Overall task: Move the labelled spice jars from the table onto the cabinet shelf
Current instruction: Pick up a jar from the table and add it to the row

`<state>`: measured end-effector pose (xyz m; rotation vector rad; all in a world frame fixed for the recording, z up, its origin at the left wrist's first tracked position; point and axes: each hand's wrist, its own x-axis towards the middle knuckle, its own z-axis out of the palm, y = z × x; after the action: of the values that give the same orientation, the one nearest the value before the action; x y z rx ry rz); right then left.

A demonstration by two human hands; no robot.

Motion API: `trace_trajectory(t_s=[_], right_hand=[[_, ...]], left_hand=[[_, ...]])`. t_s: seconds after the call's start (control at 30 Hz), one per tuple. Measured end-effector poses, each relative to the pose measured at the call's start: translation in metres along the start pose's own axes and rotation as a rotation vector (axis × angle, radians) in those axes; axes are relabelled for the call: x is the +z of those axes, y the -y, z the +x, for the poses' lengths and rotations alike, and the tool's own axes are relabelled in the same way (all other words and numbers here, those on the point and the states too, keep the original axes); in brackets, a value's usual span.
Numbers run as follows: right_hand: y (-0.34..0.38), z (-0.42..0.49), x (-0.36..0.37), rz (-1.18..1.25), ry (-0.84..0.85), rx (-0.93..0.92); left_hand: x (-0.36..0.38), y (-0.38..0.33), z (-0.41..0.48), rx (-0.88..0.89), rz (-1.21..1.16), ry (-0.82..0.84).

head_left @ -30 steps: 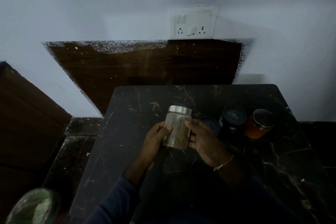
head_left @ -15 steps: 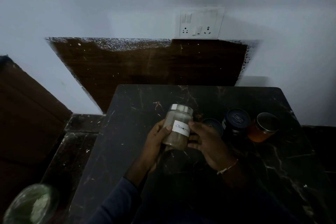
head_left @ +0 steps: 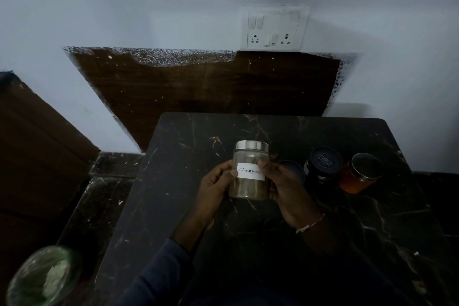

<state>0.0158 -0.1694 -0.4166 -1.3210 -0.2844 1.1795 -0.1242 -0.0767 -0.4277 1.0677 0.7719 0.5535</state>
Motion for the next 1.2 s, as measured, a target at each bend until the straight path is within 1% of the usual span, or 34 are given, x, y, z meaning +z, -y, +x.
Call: trace_trajectory(t_s=[0.37, 0.5, 0.7, 0.8, 0.9, 0.97, 1.03, 1.07, 1.2], right_hand=[[-0.003, 0.002, -0.003, -0.014, 0.02, 0.01], [-0.003, 0.001, -0.002, -0.019, 0.022, 0.011], [0.007, 0.002, -0.001, -0.071, 0.056, -0.013], [0.04, 0.003, 0.002, -0.121, 0.093, -0.062], [0.103, -0.001, 0.014, -0.233, 0.147, -0.248], [0.151, -0.004, 0.028, -0.298, 0.11, -0.405], [0.208, -0.011, 0.047, -0.278, 0.056, -0.579], [0.241, -0.017, 0.058, -0.274, 0.055, -0.684], [0.356, -0.055, 0.096, -0.381, 0.11, -1.071]], left_hand=[[-0.002, -0.002, 0.0, -0.02, 0.025, 0.019], [-0.002, -0.001, 0.001, -0.008, 0.045, -0.004], [-0.004, -0.005, 0.002, 0.099, 0.103, -0.02], [0.002, -0.033, 0.01, 0.218, 0.173, 0.027], [0.016, -0.095, 0.022, 0.411, 0.303, 0.087], [0.029, -0.149, 0.027, 0.568, 0.414, 0.117], [0.048, -0.214, 0.027, 0.74, 0.478, 0.106], [0.058, -0.248, 0.026, 0.835, 0.5, 0.095], [0.091, -0.36, 0.021, 1.148, 0.611, 0.075]])
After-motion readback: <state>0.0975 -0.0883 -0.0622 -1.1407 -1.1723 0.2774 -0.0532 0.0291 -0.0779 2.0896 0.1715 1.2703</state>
